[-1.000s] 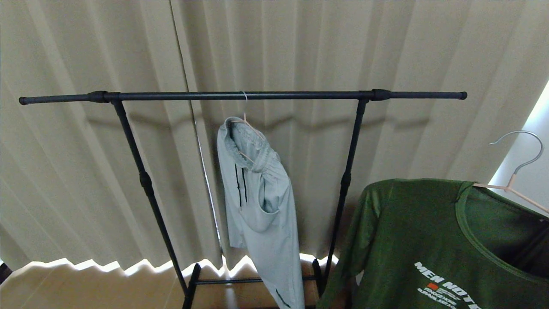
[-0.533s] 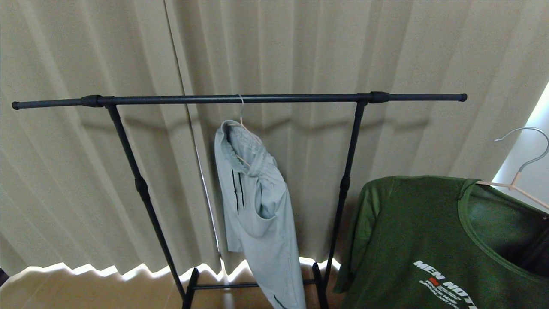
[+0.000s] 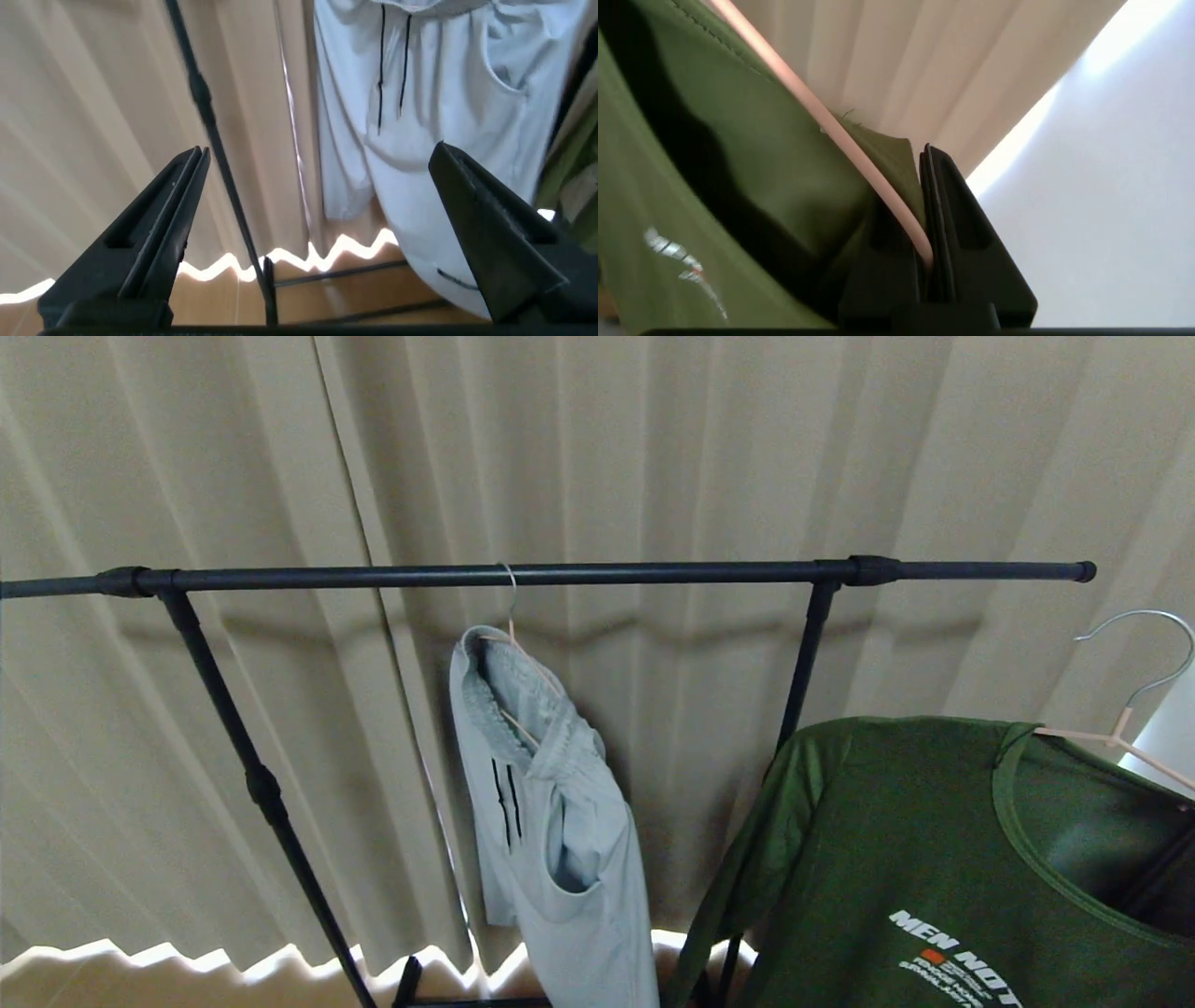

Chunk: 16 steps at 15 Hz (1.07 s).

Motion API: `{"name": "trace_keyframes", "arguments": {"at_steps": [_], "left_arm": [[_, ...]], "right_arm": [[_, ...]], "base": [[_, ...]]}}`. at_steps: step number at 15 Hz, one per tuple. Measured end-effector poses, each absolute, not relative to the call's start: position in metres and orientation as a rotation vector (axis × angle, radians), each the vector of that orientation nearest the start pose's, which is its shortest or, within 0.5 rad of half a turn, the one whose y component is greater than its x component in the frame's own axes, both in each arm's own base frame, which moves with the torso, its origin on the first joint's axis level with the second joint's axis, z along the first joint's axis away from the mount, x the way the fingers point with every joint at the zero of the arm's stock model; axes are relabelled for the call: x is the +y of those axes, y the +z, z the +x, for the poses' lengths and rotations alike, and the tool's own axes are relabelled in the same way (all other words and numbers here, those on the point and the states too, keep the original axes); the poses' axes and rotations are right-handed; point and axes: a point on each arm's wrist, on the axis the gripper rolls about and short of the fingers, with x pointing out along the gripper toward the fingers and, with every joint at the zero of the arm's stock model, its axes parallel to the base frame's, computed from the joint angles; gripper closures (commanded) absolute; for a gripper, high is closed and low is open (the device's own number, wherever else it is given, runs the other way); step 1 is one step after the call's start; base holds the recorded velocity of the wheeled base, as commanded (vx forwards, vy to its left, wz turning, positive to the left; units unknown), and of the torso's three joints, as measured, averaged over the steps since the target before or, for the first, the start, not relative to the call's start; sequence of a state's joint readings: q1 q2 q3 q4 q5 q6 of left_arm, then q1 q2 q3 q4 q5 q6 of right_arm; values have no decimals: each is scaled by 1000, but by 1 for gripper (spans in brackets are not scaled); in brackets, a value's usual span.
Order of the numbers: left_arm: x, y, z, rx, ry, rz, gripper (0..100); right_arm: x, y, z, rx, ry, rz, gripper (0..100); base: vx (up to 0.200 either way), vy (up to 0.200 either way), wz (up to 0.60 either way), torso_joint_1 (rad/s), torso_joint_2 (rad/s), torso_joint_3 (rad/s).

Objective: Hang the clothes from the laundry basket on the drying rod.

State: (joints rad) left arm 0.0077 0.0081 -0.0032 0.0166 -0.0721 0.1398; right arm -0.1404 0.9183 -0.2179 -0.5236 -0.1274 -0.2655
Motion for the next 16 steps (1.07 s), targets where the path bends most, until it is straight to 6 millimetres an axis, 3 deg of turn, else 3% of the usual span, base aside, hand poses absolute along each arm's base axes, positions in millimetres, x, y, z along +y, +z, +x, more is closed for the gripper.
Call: {"name": "trace_keyframes", "arguments": {"at_steps": [2, 6, 11, 16], "left_arm": [[-2, 75, -22, 17, -66, 139, 0], [-2, 75, -22, 18, -66, 143, 0], [-2, 75, -23, 18, -84, 111, 0], [-2, 75, -22, 19, -85, 115, 0]], "right_arm": [[-16, 167, 97, 199, -234, -263, 100], [-8, 170, 92, 163, -159, -270, 100], [4, 167, 91, 265, -18, -309, 100], [20, 192, 102, 297, 131, -343, 100]], "base": [[200, 0, 0, 0, 7, 2], [0, 0, 0, 0, 0, 0], [0, 0, 0, 0, 0, 0], [0, 0, 0, 0, 0, 0]]}}
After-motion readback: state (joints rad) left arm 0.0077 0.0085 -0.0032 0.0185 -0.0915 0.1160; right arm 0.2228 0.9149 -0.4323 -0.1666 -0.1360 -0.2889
